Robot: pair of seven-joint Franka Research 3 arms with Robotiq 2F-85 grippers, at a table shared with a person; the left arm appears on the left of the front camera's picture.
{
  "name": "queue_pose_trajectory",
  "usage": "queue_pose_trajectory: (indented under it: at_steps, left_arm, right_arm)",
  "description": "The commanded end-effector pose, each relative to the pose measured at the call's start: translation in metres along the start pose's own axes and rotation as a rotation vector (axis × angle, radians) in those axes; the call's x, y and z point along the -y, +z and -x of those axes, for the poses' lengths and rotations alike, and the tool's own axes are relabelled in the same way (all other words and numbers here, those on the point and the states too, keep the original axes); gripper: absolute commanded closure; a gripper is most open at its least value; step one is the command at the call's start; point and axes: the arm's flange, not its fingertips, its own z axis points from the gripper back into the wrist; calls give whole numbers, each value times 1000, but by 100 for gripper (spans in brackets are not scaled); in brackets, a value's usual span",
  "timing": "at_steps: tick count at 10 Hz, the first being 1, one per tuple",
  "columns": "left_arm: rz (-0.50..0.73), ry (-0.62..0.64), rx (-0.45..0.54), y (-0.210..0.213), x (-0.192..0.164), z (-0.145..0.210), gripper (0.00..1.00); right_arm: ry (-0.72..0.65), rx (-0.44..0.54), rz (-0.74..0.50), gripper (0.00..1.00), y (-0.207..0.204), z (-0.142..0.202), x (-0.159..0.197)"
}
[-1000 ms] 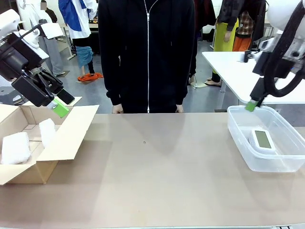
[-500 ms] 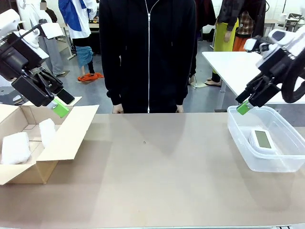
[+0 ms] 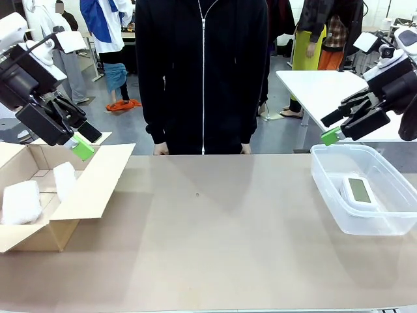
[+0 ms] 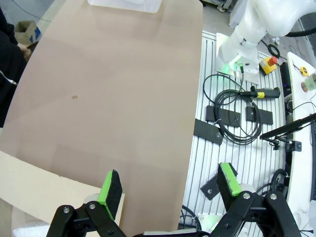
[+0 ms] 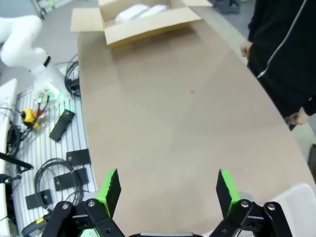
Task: Separate and place wrapped and unwrapped clocks.
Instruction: If the picked Digital clock is wrapped, place it in the Package Box ; if not, place it in the Organizing box.
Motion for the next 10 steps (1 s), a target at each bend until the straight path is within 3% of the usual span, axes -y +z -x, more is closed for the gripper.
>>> queue_pose_trajectory:
  at_steps: [1, 2, 10]
  left_arm:
    - [12, -21, 11, 0, 0, 2, 0]
    - [12, -21, 11, 0, 0, 2, 0]
    - [12, -21, 11, 0, 0, 2, 0]
  right_arm:
    - [-8, 41, -5, 0, -12, 6, 10]
    - [0, 0, 0, 0, 0, 0, 0]
    - [0, 0, 0, 0, 0, 0, 0]
